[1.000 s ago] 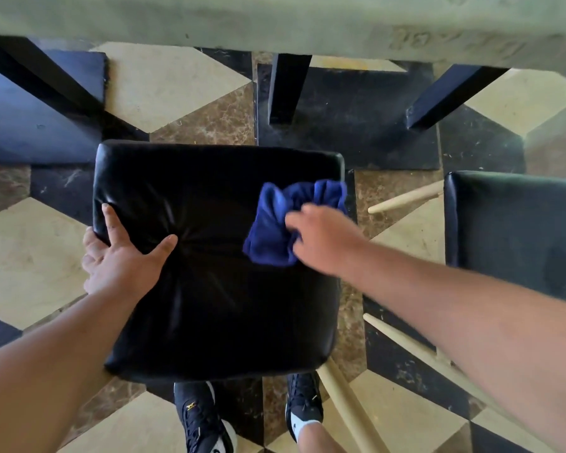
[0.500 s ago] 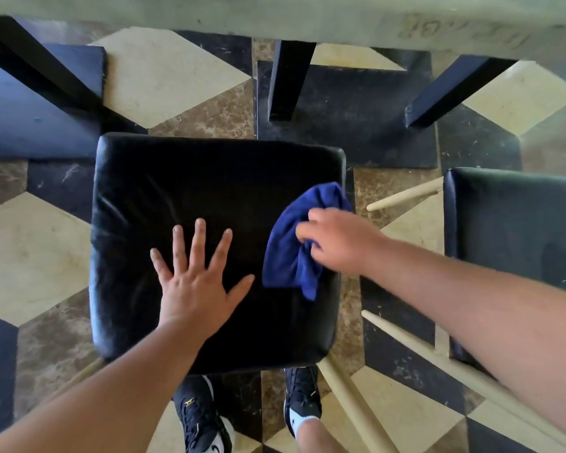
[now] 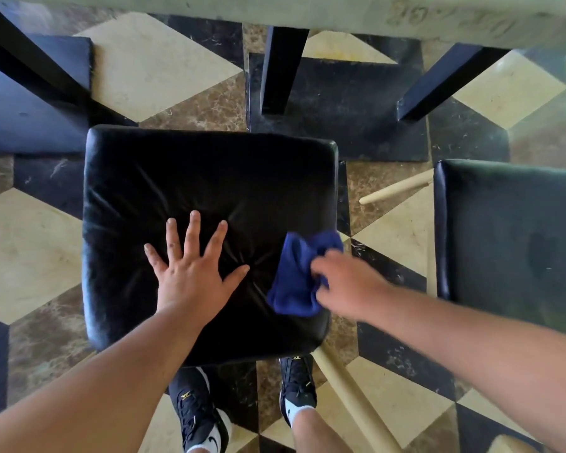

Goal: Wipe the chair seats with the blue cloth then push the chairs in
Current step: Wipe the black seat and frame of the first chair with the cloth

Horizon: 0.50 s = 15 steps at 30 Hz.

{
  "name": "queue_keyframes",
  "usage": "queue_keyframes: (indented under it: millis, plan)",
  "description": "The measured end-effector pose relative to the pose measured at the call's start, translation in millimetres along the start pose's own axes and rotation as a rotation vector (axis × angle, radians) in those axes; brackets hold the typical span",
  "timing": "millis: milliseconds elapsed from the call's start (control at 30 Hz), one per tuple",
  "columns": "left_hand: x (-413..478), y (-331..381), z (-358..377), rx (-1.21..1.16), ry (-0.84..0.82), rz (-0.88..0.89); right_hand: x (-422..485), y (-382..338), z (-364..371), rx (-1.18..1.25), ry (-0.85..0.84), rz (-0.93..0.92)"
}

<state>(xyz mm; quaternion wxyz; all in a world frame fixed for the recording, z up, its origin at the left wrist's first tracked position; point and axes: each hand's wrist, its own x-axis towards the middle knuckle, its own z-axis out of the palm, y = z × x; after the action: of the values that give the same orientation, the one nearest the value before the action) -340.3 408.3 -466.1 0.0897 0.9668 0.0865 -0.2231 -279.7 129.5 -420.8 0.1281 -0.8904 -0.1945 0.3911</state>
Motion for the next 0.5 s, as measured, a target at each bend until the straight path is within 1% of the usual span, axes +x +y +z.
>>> queue_keyframes:
  millis: [67,133,167,200,233,300,333,367,400,433,500]
  plan:
    - [0,1,-4,-0.02,-0.007,-0.004,-28,-7,28,0.006,-0.12,-0.045]
    - [1,1,-9,-0.018,-0.024,-0.01,-36,-8,36,0.012,-0.151,-0.044]
    - [1,2,-15,-0.013,-0.033,-0.017,-33,-9,33,0.021,-0.141,-0.031]
    - [2,2,-21,-0.02,-0.046,-0.019,-28,-11,26,0.056,-0.107,0.003]
    - [3,0,-29,-0.025,-0.063,-0.015,-18,-14,17,0.123,-0.037,0.058]
    - [7,-12,-49,-0.041,-0.064,0.034,15,-24,-12,0.278,0.197,0.17]
    - [10,-23,-59,-0.06,-0.077,0.064,39,-32,-30,0.313,0.303,0.191]
    - [13,-38,-71,-0.076,-0.096,0.073,64,-43,-49,0.315,0.373,0.19]
    - [15,-54,-83,-0.092,-0.121,0.042,90,-56,-66,0.304,0.409,0.178]
    - [18,-74,-93,-0.117,-0.118,-0.026,116,-71,-80,0.286,0.424,0.171]
    - [26,-109,-111,-0.227,-0.109,-0.27,162,-106,-96,0.267,0.449,0.159]
